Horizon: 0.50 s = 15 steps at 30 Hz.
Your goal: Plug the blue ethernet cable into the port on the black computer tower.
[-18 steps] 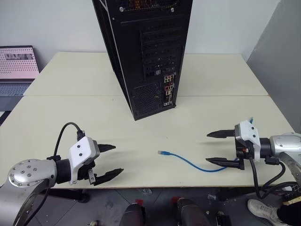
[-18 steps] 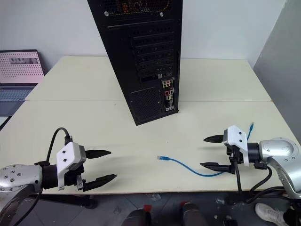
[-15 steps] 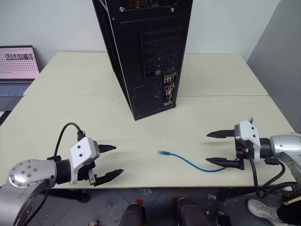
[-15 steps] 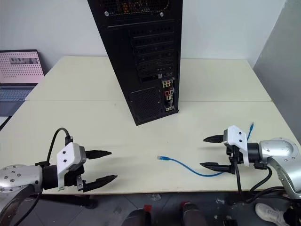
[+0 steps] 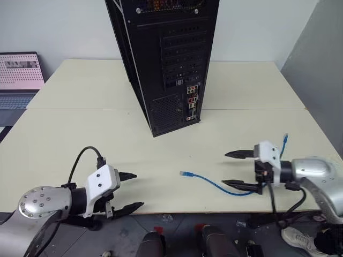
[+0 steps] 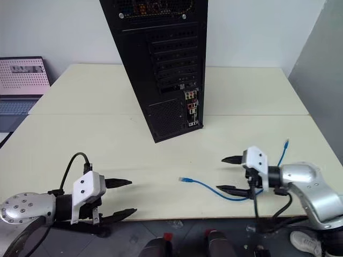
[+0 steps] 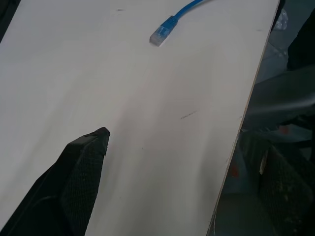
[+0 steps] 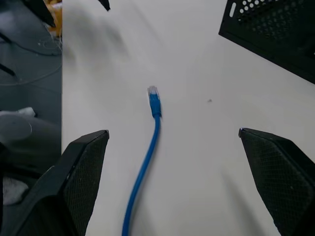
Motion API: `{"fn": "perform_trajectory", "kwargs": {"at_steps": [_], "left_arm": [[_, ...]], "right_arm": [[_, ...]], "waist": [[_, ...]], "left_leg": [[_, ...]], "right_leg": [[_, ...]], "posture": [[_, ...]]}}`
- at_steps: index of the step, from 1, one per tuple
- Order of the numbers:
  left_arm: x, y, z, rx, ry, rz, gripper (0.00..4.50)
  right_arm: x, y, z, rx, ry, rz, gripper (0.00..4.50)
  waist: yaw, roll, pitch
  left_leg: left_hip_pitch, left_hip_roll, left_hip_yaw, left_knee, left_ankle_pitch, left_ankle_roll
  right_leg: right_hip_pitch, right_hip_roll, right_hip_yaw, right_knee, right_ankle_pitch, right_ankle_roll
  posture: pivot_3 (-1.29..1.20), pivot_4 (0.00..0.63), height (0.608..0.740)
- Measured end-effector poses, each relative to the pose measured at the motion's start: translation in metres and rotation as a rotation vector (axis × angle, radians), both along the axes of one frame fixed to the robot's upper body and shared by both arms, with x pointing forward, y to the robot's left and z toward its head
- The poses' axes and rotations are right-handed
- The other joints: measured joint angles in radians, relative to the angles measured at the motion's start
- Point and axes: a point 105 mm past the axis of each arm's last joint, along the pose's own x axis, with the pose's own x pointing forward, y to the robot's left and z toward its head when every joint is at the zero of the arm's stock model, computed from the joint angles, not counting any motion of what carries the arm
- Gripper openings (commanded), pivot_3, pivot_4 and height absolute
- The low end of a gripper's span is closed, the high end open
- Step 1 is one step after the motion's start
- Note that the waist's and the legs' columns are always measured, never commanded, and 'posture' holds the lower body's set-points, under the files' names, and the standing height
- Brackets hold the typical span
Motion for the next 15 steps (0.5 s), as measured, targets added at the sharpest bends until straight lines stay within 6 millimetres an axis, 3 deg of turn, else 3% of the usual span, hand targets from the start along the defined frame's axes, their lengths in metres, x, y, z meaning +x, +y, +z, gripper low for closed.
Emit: {"fn": "perform_trajectory", "kwargs": {"at_steps": [6, 11, 15], "left_arm": [[0.005, -0.006, 0.003, -0.016, -0.028, -0.054, 4.44], [0.009, -0.005, -0.002, -0.010, -0.028, -0.053, 4.44], [0.009, -0.007, 0.000, -0.009, -0.050, -0.066, 4.50]], "right_arm": [[0.005, 0.034, -0.035, 0.045, 0.055, -0.014, 4.49], [0.011, 0.042, -0.053, 0.051, 0.086, -0.042, 4.49], [0.020, 0.040, -0.063, 0.034, 0.073, -0.067, 3.73]], "waist": [[0.000, -0.001, 0.000], [0.000, -0.001, 0.000], [0.001, -0.001, 0.000]], "left_leg": [[0.000, 0.000, 0.000, 0.000, 0.000, 0.000], [0.000, 0.000, 0.000, 0.000, 0.000, 0.000], [0.000, 0.000, 0.000, 0.000, 0.000, 0.000]], "right_leg": [[0.000, 0.001, 0.000, 0.000, 0.000, 0.000], [-0.001, 0.001, -0.001, 0.000, 0.000, 0.000], [-0.001, 0.001, -0.001, 0.001, 0.000, 0.000]], "posture": [[0.00, 0.150, 0.740], [0.00, 0.150, 0.740], [0.00, 0.150, 0.740]]}}
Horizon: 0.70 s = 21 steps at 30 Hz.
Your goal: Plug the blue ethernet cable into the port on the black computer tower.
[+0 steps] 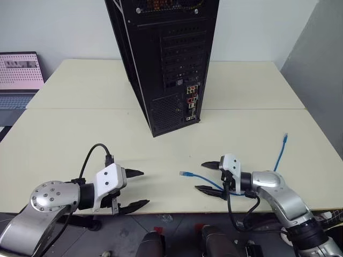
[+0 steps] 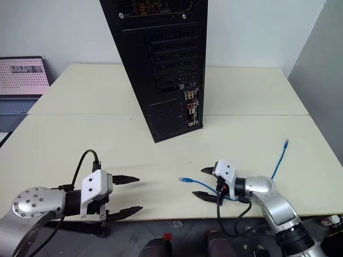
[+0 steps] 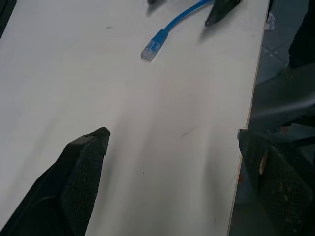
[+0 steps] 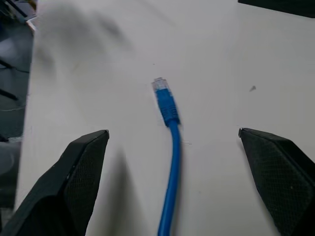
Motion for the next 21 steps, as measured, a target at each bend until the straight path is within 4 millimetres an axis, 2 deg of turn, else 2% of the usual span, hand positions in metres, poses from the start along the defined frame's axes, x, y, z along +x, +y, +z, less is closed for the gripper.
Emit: {"fn": "perform_trajectory", "kwargs": {"at_steps": [9, 14, 16, 21], "left_arm": [[0.006, 0.001, -0.002, -0.016, -0.004, 0.031, 4.50], [0.012, 0.001, -0.012, -0.006, -0.001, 0.035, 4.50], [0.014, -0.002, -0.013, -0.013, 0.000, 0.029, 4.50], [0.037, -0.012, -0.007, -0.115, -0.035, 0.057, 4.50]], "right_arm": [[0.002, -0.001, 0.001, -0.030, -0.059, 0.014, 1.48], [-0.002, 0.004, -0.002, -0.060, -0.072, 0.055, 0.12], [-0.001, 0.005, 0.000, -0.067, -0.085, 0.058, 0.04], [0.001, 0.011, 0.015, -0.057, -0.124, 0.086, 0.04]], "waist": [[0.000, 0.000, 0.000], [0.002, 0.000, 0.000], [0.002, 0.000, 0.000], [0.005, 0.000, 0.000]], "left_leg": [[0.000, 0.000, 0.000, 0.000, 0.000, 0.000], [0.000, -0.001, 0.000, 0.000, 0.000, 0.000], [0.000, -0.001, 0.000, 0.000, 0.000, 0.000], [0.000, -0.001, 0.000, 0.001, 0.000, 0.000]], "right_leg": [[0.000, 0.000, 0.000, 0.000, 0.000, 0.000], [0.000, 0.000, 0.000, 0.000, 0.000, 0.000], [0.000, 0.000, 0.000, 0.000, 0.000, 0.000], [0.000, 0.000, -0.001, 0.001, 0.000, 0.000]], "posture": [[0.00, 0.150, 0.740], [0.00, 0.150, 0.740], [0.00, 0.150, 0.740], [0.00, 0.150, 0.740]]}}
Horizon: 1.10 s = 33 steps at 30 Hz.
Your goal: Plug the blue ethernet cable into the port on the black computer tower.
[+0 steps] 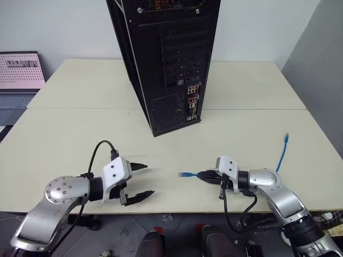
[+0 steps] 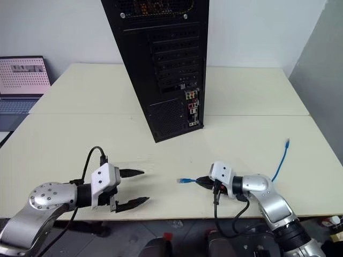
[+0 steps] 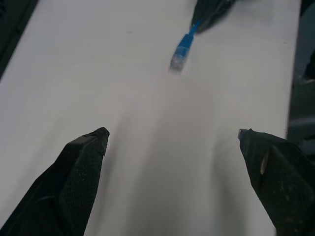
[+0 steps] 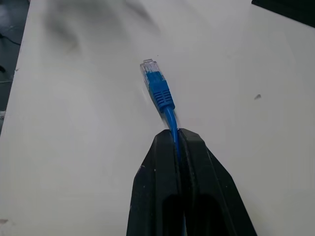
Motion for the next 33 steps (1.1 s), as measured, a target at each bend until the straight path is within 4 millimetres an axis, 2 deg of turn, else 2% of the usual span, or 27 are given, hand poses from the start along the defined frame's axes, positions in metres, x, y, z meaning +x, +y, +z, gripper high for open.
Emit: {"fn": "perform_trajectory", "kwargs": {"at_steps": [7, 11, 15, 20, 24, 33], "left_arm": [[0.015, -0.019, -0.006, 0.016, -0.008, -0.099, 4.50], [0.024, -0.035, -0.003, -0.016, -0.038, -0.146, 4.50], [0.024, -0.044, -0.001, -0.033, -0.040, -0.197, 4.50], [0.022, -0.047, 0.001, -0.040, -0.031, -0.240, 4.50], [0.025, -0.047, 0.004, -0.044, -0.032, -0.254, 3.93], [0.020, -0.049, 0.005, -0.047, -0.032, -0.299, 2.12]], "right_arm": [[-0.003, 0.014, 0.030, 0.033, -0.039, 0.072, 0.04], [-0.003, 0.019, 0.036, 0.035, -0.040, 0.083, 0.04], [-0.005, 0.021, 0.037, 0.030, -0.037, 0.101, 0.04], [-0.007, 0.023, 0.034, 0.014, -0.032, 0.119, 0.04], [-0.008, 0.024, 0.034, 0.005, -0.032, 0.129, 0.00], [-0.008, 0.023, 0.033, -0.002, -0.033, 0.128, 0.00]], "waist": [[0.004, 0.000, 0.000], [0.007, 0.000, 0.000], [0.005, 0.000, 0.000], [0.006, 0.000, 0.000], [0.006, 0.000, 0.000], [0.006, 0.000, 0.000]], "left_leg": [[0.000, -0.001, 0.000, 0.000, 0.000, 0.000], [-0.001, -0.001, 0.000, 0.001, 0.000, 0.000], [-0.001, -0.001, 0.000, 0.001, 0.000, 0.000], [-0.001, -0.001, -0.001, 0.001, 0.000, 0.000], [-0.001, -0.001, -0.001, 0.001, 0.000, 0.000], [-0.001, -0.001, -0.001, 0.001, 0.000, 0.000]], "right_leg": [[0.000, 0.001, -0.001, 0.000, 0.001, -0.002], [0.000, 0.001, -0.001, 0.000, 0.003, -0.004], [0.000, 0.001, -0.001, 0.000, 0.003, -0.005], [0.000, 0.001, -0.001, 0.000, 0.003, -0.004], [0.000, 0.001, -0.002, 0.000, 0.003, -0.004], [0.000, 0.001, -0.002, 0.000, 0.003, -0.004]], "posture": [[0.00, 0.150, 0.740], [0.00, 0.150, 0.740], [0.00, 0.150, 0.740], [0.00, 0.150, 0.740], [0.00, 0.150, 0.740], [0.00, 0.150, 0.740]]}}
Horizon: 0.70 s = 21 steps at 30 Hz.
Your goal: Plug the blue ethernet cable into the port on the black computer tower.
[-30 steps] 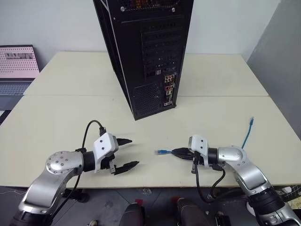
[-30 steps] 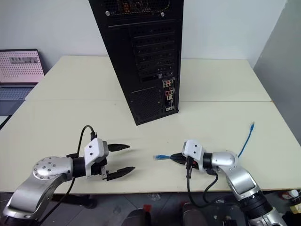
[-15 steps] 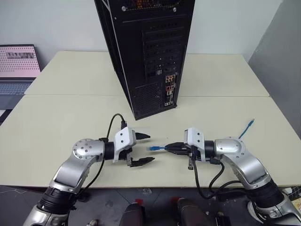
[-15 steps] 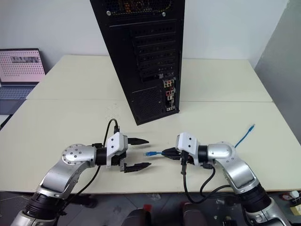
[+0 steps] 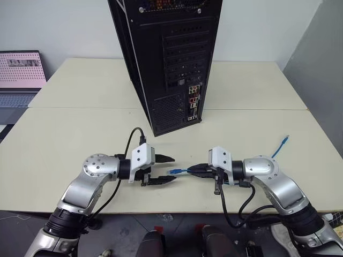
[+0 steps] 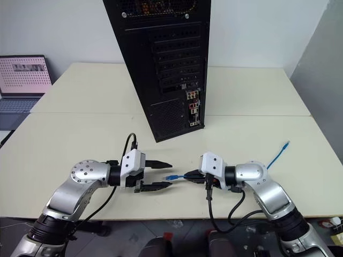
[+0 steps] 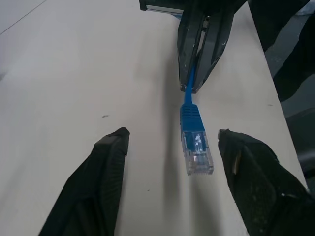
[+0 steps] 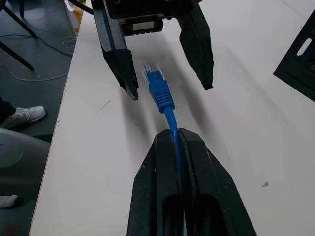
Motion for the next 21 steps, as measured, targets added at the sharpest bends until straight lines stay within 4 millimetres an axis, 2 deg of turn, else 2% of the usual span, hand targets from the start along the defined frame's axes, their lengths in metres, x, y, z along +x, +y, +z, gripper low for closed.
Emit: {"fn": "perform_trajectory", "kwargs": {"at_steps": [7, 9, 11, 13, 17, 21], "left_arm": [[0.000, 0.000, -0.001, 0.006, -0.002, 0.001, 0.60], [-0.001, 0.000, -0.002, 0.013, -0.005, -0.001, 0.32], [0.000, 0.000, -0.003, 0.019, -0.015, -0.003, 0.29], [0.000, -0.001, -0.003, 0.026, -0.031, -0.006, 0.29], [0.003, 0.000, -0.004, 0.039, -0.095, 0.000, 0.29], [0.010, -0.003, -0.003, 0.045, -0.281, 0.008, 0.29]], "right_arm": [[0.000, 0.000, 0.001, -0.002, -0.003, 0.000, 0.00], [0.001, 0.000, 0.001, -0.006, -0.008, -0.002, 0.00], [0.002, -0.001, 0.001, -0.009, -0.011, -0.003, 0.00], [0.002, -0.001, 0.001, -0.010, -0.012, -0.002, 0.50], [0.001, 0.000, 0.003, -0.015, -0.013, 0.018, 1.20], [0.000, -0.007, 0.005, -0.039, 0.011, 0.031, 2.14]], "waist": [[0.000, 0.000, 0.000], [0.000, 0.000, 0.000], [0.000, 0.000, 0.000], [0.000, 0.000, 0.000], [0.000, 0.000, 0.000], [0.003, 0.000, 0.000]], "left_leg": [[0.000, 0.000, 0.000, 0.000, 0.000, 0.000], [0.000, 0.000, 0.000, 0.000, 0.000, 0.000], [0.000, 0.000, 0.000, 0.000, 0.000, 0.000], [0.000, 0.000, 0.000, 0.000, 0.000, 0.000], [0.000, 0.000, 0.000, 0.000, 0.000, 0.000], [0.000, 0.000, 0.000, 0.000, 0.000, 0.000]], "right_leg": [[0.000, 0.000, 0.000, 0.000, 0.000, 0.000], [0.000, 0.000, 0.000, 0.000, 0.000, 0.000], [0.000, 0.000, 0.000, 0.000, 0.000, 0.000], [0.000, 0.000, 0.000, 0.000, 0.000, 0.000], [0.000, 0.000, 0.000, 0.000, 0.000, 0.000], [0.000, -0.001, 0.000, 0.000, 0.000, -0.001]], "posture": [[0.00, 0.150, 0.740], [0.00, 0.150, 0.740], [0.00, 0.150, 0.740], [0.00, 0.150, 0.740], [0.00, 0.150, 0.740], [0.00, 0.150, 0.740]]}}
